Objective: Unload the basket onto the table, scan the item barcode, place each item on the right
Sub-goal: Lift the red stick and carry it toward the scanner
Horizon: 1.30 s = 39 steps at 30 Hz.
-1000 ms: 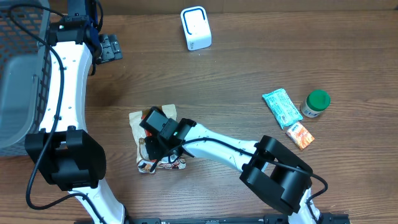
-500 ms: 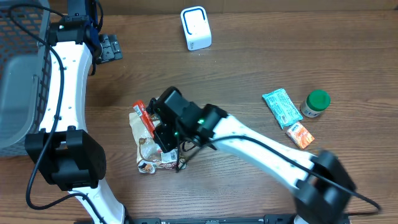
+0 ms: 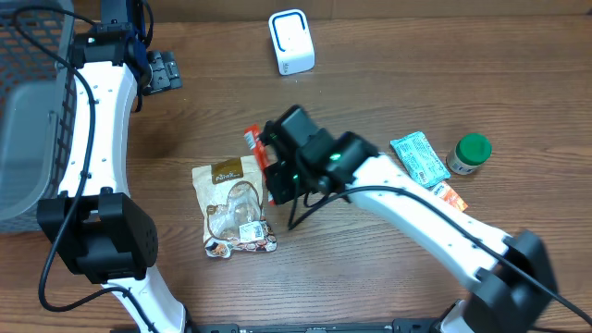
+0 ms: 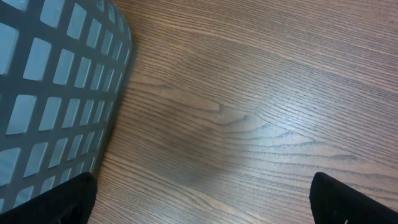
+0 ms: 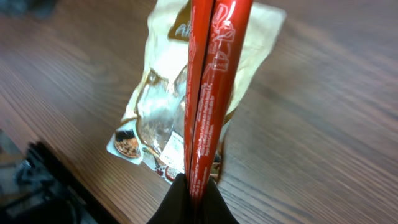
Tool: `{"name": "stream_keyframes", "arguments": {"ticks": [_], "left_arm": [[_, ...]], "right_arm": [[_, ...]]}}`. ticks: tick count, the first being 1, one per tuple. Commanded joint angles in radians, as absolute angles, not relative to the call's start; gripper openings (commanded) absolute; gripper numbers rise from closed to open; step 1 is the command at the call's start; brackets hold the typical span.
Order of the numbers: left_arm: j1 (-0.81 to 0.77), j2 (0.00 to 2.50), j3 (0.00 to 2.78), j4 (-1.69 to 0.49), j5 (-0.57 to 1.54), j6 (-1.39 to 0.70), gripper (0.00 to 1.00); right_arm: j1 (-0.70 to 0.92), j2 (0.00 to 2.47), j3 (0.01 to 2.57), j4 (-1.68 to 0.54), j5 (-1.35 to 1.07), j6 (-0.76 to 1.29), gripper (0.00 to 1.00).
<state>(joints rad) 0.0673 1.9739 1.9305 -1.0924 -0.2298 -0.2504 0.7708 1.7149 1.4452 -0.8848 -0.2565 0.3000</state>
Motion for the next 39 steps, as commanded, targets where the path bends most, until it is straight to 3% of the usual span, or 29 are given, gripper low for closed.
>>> {"name": "stream_keyframes", "arguments": {"ticks": [1, 12, 21, 39], "left_arm": [[0.064, 1.975, 1.933, -1.092, -0.243, -0.231, 1.00], [0.064, 1.975, 1.933, -1.092, -0.243, -0.232, 1.00], [0.064, 1.975, 1.933, -1.092, -0.243, -0.232, 1.00], [0.064, 1.975, 1.933, -1.092, -0.243, -0.231, 1.00]], "right_arm": [[0.727, 1.547, 1.456, -0.883, -0.265, 0.308, 0.04], [0.710, 1.307, 1.456, -0.973, -0.267, 0.319, 0.04], [0.710, 1.252, 1.456, -1.050, -0.254, 0.314, 0.04], [0.710, 1.291, 1.454, -1.020, 0.165, 0.321, 0.04]]}}
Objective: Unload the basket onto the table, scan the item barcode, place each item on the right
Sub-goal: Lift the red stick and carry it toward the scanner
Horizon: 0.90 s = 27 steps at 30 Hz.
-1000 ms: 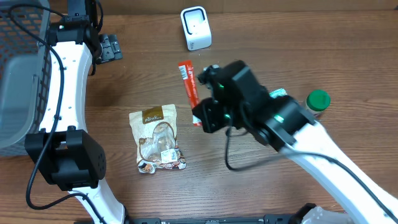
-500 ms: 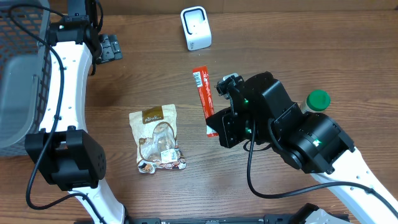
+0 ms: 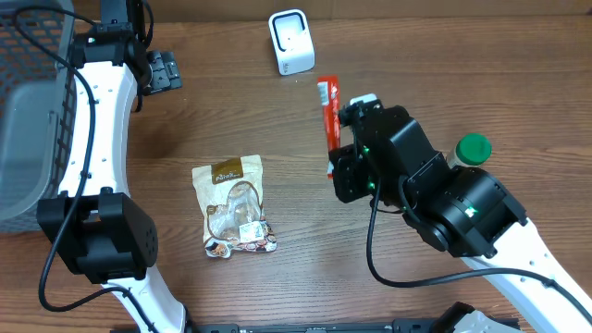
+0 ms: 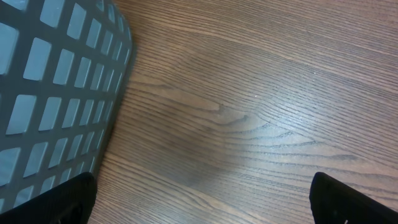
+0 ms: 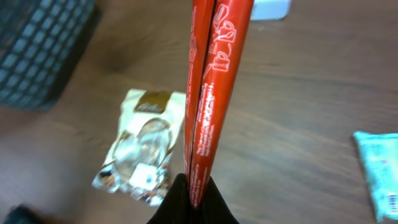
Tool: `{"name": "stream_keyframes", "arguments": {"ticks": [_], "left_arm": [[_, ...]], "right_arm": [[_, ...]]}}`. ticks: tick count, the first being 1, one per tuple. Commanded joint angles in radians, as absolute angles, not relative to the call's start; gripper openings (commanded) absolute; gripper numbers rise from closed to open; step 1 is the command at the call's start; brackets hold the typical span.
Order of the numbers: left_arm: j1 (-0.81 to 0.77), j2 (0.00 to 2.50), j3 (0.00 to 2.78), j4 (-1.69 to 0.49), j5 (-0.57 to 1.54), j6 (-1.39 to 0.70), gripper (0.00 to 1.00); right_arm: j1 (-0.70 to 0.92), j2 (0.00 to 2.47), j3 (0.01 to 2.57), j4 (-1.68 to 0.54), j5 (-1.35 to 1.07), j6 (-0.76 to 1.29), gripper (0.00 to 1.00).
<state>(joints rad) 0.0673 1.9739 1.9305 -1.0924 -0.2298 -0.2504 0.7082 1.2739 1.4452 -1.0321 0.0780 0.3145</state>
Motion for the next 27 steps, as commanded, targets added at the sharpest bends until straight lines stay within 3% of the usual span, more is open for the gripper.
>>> {"name": "stream_keyframes", "arguments": {"ticks": [1, 22, 27], "left_arm": [[0.064, 1.975, 1.933, -1.091, -0.243, -0.231, 1.00], [0.064, 1.975, 1.933, -1.092, -0.243, -0.232, 1.00], [0.064, 1.975, 1.933, -1.091, -0.243, -0.231, 1.00]], "right_arm": [[0.709, 1.305, 1.454, -1.019, 0.168, 0.321, 0.04], [0.494, 1.569, 1.454, -0.885, 0.279, 0.281, 0.04], [0.488, 1.591, 1.454, -0.815, 0.275, 0.162, 0.04]]}}
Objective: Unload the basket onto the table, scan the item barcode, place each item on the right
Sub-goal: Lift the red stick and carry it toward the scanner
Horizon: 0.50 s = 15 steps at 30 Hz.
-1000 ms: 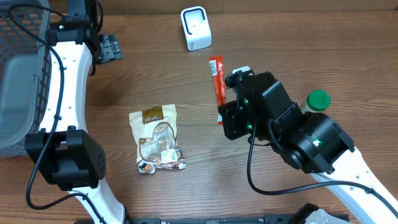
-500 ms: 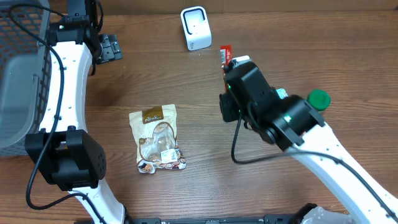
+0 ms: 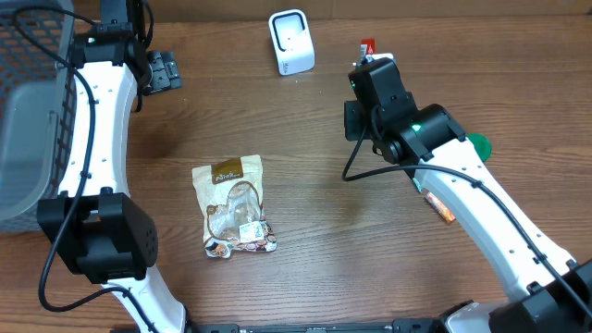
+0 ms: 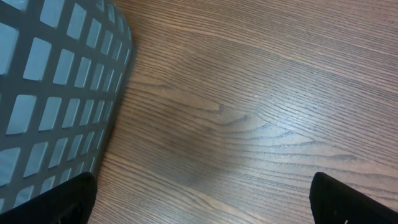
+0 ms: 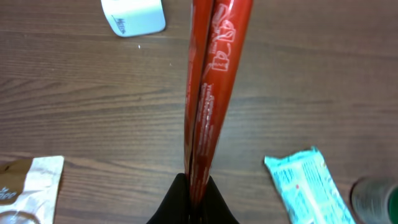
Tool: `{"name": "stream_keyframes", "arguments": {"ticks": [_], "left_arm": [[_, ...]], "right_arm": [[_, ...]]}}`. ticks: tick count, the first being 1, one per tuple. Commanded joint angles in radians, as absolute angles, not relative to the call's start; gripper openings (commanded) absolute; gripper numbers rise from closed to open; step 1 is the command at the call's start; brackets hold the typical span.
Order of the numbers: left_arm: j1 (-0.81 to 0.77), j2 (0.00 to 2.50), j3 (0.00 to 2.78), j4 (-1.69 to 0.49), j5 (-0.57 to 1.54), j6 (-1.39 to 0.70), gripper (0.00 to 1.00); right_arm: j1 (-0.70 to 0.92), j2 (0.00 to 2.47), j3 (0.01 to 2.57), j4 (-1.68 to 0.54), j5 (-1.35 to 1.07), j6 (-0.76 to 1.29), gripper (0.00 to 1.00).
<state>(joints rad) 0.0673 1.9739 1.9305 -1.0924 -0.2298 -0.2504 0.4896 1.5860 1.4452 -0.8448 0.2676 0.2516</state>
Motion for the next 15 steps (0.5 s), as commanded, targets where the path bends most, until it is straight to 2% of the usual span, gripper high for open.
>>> {"name": "stream_keyframes", "arguments": {"ticks": [1, 8, 15], "left_arm": [[0.064, 1.974, 1.933, -1.092, -0.243, -0.231, 1.00], [0.064, 1.975, 1.933, -1.091, -0.243, -0.231, 1.00], [0.064, 1.975, 1.933, -1.091, -0.243, -0.231, 1.00]], "right_arm": [[0.488, 1.594, 1.454, -0.795, 0.275, 0.126, 0.04], [0.488, 1.596, 1.454, -0.677, 0.275, -0.003, 0.04], [0.488, 1.627, 1.454, -0.520, 0.250, -0.356, 0.04]]}}
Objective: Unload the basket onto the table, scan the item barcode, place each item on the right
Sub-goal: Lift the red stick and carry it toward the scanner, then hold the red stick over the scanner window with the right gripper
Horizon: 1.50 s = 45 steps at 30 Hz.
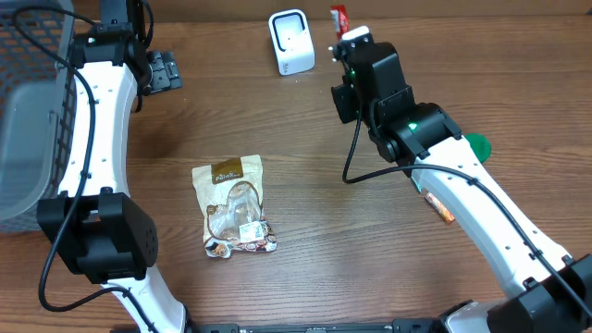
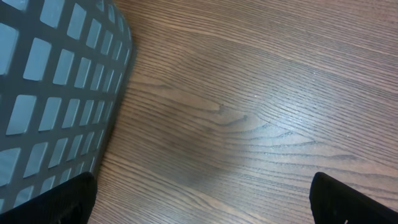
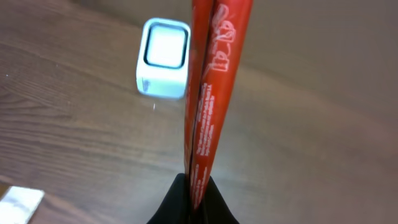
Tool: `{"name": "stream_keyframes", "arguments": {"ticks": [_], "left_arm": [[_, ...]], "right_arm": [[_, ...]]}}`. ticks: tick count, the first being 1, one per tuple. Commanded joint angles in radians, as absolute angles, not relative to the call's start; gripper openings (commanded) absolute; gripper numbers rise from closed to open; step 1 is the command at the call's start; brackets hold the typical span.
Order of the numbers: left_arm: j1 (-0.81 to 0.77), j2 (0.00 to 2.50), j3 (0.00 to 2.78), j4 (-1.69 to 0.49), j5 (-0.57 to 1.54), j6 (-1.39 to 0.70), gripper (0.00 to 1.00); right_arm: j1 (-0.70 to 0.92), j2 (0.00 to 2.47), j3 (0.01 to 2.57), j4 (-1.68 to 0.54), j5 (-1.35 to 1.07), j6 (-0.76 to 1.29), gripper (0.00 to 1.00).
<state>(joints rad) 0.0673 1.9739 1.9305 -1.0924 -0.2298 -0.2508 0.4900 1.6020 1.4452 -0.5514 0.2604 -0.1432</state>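
Note:
A long red packet [image 3: 208, 87] stands edge-on between the fingers of my right gripper [image 3: 194, 190], which is shut on its lower end. From overhead only its red tip [image 1: 339, 16] shows past the gripper at the table's far edge, just right of the white barcode scanner [image 1: 290, 42]. The right wrist view has the scanner [image 3: 163, 58] left of the packet, its window facing up. My left gripper [image 2: 202, 199] hangs open over bare wood beside the basket, nothing between its fingers [image 2: 68, 199].
A grey mesh basket [image 1: 32, 111] fills the far left. A tan snack pouch [image 1: 233, 205] lies mid-table. To the right lie a green-capped jar [image 1: 475, 145] and a small orange packet [image 1: 440, 205], partly under my right arm.
My right gripper, still shut on the red packet, has shifted left and farther back, closer to the scanner. The scanner now sits lower and nearer in the right wrist view. The left arm stayed put.
My right gripper held the red packet just above the tan pouch. Then it held it up over mid-table, right of the pouch. Then it stood near the far edge, right of the scanner, and now closer beside it. My left gripper remained open by the basket throughout.

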Motion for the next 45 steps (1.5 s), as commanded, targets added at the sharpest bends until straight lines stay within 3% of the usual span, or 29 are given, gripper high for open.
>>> {"name": "stream_keyframes", "arguments": {"ticks": [1, 10, 21, 31, 34, 38, 45], "left_arm": [[0.064, 1.975, 1.933, -1.092, -0.243, -0.232, 1.00], [0.064, 1.975, 1.933, -1.092, -0.243, -0.231, 1.00], [0.064, 1.975, 1.933, -1.092, -0.243, -0.231, 1.00], [0.064, 1.974, 1.933, -1.091, -0.243, -0.231, 1.00], [0.064, 1.975, 1.933, -1.092, -0.243, -0.231, 1.00], [0.064, 1.975, 1.933, -1.092, -0.243, -0.231, 1.00], [0.064, 1.975, 1.933, -1.092, -0.243, -0.231, 1.00]], "right_arm": [[0.488, 1.633, 1.454, -0.492, 0.251, -0.418, 0.04], [0.488, 1.675, 1.454, -0.059, 0.298, -0.831, 0.04], [0.488, 1.899, 1.454, 0.273, 0.399, -0.902, 0.04], [0.487, 2.196, 1.454, 0.552, 0.511, -1.157, 0.04], [0.487, 2.262, 1.454, 0.651, 0.550, -1.156, 0.04], [0.486, 2.314, 1.454, 0.625, 0.549, -1.112, 0.04], [0.459, 2.321, 1.469, 0.578, 0.549, -0.878, 0.04]]}}
